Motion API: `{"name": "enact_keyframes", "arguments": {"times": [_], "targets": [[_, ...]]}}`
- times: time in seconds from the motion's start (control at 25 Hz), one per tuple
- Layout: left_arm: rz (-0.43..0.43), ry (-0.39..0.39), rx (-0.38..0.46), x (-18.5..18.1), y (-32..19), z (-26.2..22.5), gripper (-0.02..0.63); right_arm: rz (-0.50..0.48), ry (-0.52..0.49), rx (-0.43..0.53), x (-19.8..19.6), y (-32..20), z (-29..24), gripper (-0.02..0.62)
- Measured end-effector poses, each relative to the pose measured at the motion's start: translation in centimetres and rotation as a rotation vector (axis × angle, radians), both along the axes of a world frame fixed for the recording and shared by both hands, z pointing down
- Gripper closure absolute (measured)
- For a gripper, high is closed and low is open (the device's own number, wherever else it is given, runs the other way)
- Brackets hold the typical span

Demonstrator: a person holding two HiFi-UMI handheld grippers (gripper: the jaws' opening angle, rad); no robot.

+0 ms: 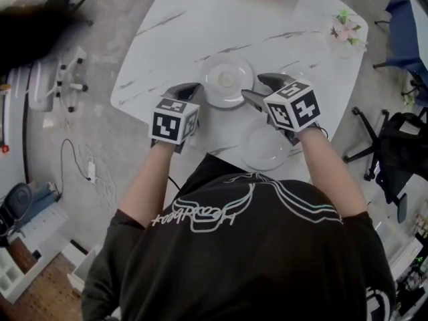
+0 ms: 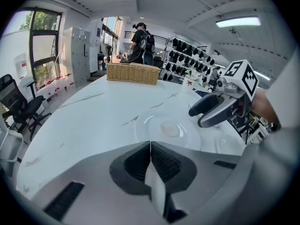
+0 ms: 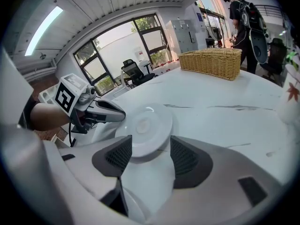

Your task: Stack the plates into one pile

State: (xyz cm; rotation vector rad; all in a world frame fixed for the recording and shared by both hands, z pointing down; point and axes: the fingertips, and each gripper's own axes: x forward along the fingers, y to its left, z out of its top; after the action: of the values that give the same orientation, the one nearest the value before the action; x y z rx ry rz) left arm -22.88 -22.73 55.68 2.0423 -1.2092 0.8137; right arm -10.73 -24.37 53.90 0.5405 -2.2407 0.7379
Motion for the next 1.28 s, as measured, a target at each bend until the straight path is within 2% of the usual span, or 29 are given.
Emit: {"name": "enact_keyframes", "arguments": {"times": [0.32, 0.56, 0.8, 0.96, 1.28], "targets": [[0.004, -0.007, -0.020, 0.0, 0.2, 0.8, 0.578, 0.022, -0.005, -0.059, -0.3, -0.2, 0.7, 0.328], [0.010, 0.009, -0.026, -0.1, 0.2, 0.7, 0.580, 0.024, -0.025, -0.118, -1.2, -0.1, 0.5, 0.403], [0.016, -0.002, -0.032, 0.0, 0.3, 1.0, 0.579, 0.129, -0.122, -0.218, -1.1, -0.6, 0.2, 0.484], [0.009, -0.001, -0.029, 0.0, 0.4, 0.9, 0.580, 0.187, -0.171, -0.251, -1.0, -0.9, -0.2, 0.509], [-0.030, 0.005, -0.002, -0.2, 1.4, -0.5, 0.579, 0.330, -0.329, -0.353, -0.4, -1.0, -1.2, 0.551]]}}
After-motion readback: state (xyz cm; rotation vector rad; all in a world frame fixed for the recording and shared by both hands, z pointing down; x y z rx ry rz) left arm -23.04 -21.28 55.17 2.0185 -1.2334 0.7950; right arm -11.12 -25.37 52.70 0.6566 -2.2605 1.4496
